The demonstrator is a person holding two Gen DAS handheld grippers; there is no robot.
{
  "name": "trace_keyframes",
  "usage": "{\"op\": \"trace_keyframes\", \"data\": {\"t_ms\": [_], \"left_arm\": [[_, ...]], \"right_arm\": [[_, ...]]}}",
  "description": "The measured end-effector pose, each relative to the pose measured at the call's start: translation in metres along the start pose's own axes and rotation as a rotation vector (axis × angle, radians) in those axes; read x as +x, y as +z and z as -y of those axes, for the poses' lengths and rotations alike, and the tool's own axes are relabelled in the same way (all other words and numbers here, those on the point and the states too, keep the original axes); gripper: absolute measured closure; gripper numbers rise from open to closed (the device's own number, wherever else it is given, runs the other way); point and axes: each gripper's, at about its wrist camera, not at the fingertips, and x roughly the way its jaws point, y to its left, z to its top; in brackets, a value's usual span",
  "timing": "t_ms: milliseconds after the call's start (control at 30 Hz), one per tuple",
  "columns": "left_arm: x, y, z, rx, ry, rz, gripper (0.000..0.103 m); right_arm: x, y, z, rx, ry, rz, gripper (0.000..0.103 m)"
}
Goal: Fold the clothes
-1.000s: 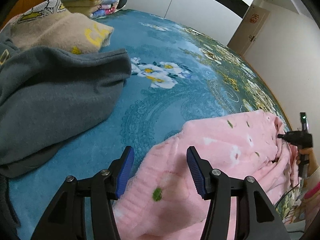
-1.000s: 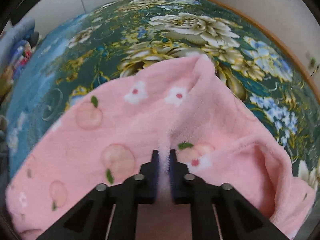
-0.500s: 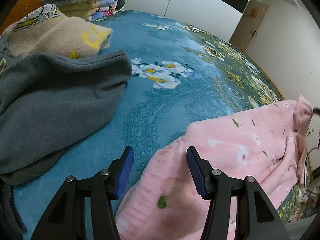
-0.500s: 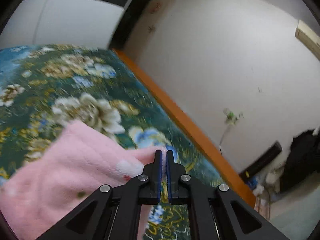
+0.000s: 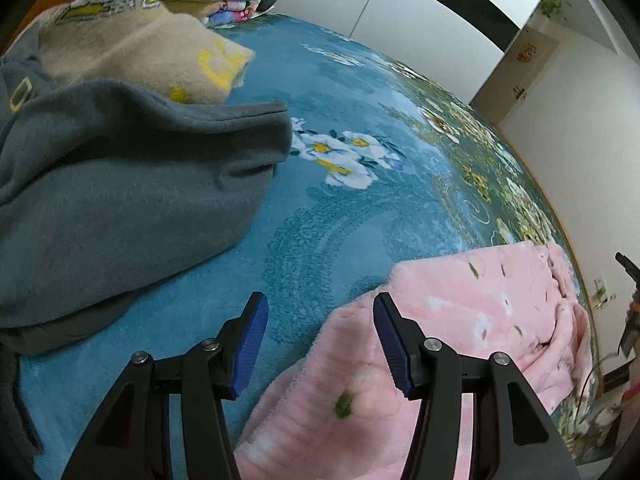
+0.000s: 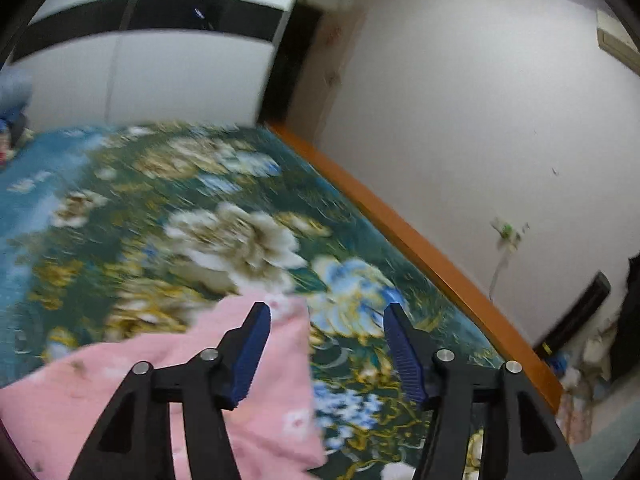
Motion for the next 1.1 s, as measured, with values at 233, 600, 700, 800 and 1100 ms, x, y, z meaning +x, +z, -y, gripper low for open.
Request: {"op": "trace_keyframes", "data": {"t_ms": [233, 600, 700, 800, 1100], "left_arm": [[0.026, 0.014, 0.008, -0.031, -0.125, -0.086, 0.047], [0.086, 0.033, 0.037, -0.029, -0.203, -0.267, 0.047], [0.085, 0.027, 0.052, -0.001, -0.2, -0.252, 0.048], [0.082, 0.023, 0.061, 0.01, -0.148, -0.217, 0.064], [0.023, 0.008, 0.12, 0.216, -0.244, -0.091, 0.093]], "right_arm": [[-0.049, -0.061, -0.073, 0.028, 0.382, -0.075, 0.037], [-0.067, -0.143, -0.146, 0.124, 0.657, -0.194, 0.037], [-0.068, -0.158, -0.16, 0.145, 0.639, -0.235, 0.033], [-0.072, -0.171, -0.164, 0.145, 0.62, -0.241, 0.021], [-0.067, -0.193, -0.124, 0.264, 0.615, -0.208, 0.018]]}}
